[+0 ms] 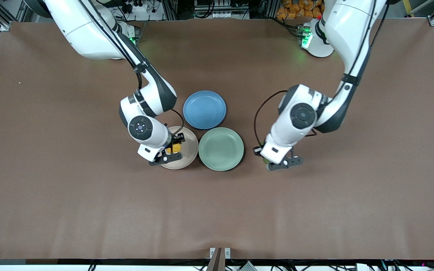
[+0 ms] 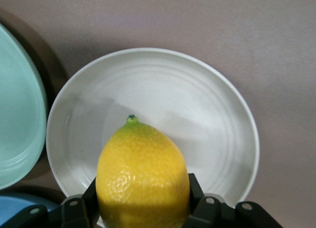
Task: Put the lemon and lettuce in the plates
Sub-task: 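Lower and release the lemon and lettuce onto the pink and green plates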
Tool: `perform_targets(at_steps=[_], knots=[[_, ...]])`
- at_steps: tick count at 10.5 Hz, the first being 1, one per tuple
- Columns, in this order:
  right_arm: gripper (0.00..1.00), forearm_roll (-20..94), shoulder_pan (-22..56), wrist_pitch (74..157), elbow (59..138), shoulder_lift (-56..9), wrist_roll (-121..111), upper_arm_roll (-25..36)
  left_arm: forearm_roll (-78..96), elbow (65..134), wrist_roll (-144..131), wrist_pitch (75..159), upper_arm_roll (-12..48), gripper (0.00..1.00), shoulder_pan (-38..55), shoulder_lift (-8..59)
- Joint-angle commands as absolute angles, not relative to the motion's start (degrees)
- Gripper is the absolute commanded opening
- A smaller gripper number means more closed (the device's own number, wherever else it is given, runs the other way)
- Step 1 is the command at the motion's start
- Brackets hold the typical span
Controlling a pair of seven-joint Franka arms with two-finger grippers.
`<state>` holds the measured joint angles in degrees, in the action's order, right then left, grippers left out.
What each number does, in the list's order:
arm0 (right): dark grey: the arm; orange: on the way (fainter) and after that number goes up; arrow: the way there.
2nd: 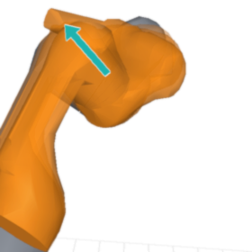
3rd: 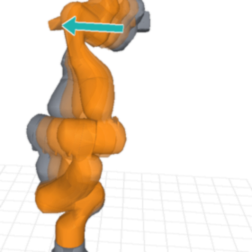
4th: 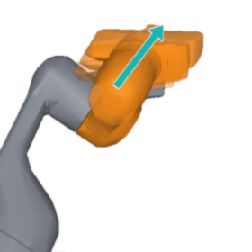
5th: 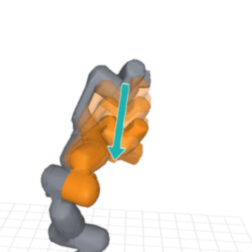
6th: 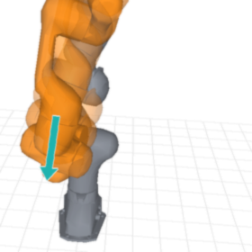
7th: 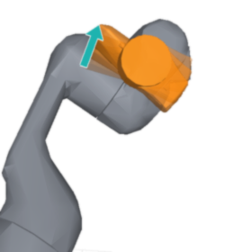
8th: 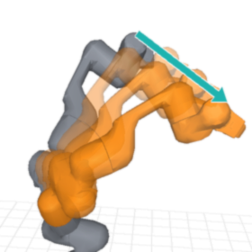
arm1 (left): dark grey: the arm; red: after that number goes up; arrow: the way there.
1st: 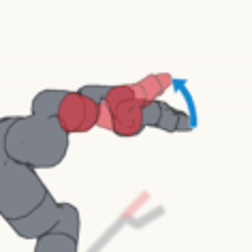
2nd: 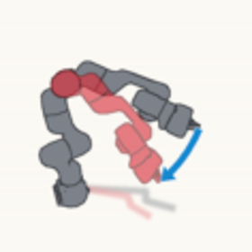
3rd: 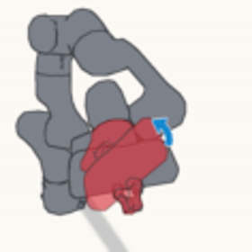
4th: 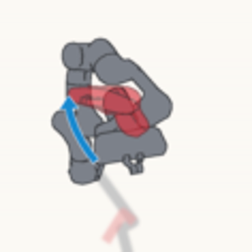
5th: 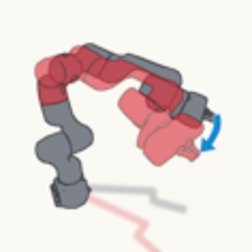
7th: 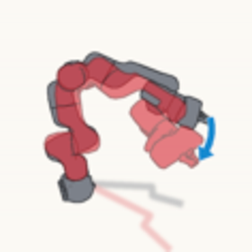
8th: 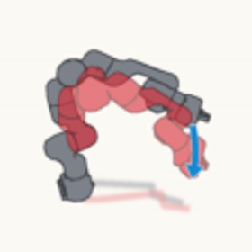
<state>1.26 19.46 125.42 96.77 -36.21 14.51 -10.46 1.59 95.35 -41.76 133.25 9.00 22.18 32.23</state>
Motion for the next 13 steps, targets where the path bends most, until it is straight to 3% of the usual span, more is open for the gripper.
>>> perform_targets(at_steps=[1,4,5,6,7,11,13], knots=[[0.36,0.9,20.1,126.5,95.0,-38.2,16.0,-9.8,2.7,91.9,-48.8,134.3,8.6,0.00,26.4,33.6],[0.43,-0.2,19.9,127.0,95.0,-39.5,16.0,-9.6,2.4,88.7,-57.5,139.3,8.4,0.00,31.8,37.8],[0.79,-0.2,20.0,127.4,95.1,-39.5,16.0,-9.4,2.4,88.4,-59.5,140.5,8.3,0.00,32.8,38.6],[1.00,-0.3,19.9,127.4,94.9,-39.4,16.0,-9.1,1.9,88.4,-62.6,140.8,8.0,0.40,35.0,39.1],[1.00,-0.4,19.7,127.4,94.9,-39.4,16.0,-9.1,-0.6,88.4,-64.2,140.8,6.5,0.99,37.2,39.3],[1.00,0.1,17.3,124.4,92.1,-38.2,15.9,-9.1,-3.6,88.9,-64.2,140.5,5.5,1.00,36.8,38.8],[1.00,0.7,14.7,118.1,88.1,-37.7,15.7,-9.2,-4.0,89.0,-63.6,140.1,5.4,1.00,34.6,38.6]])
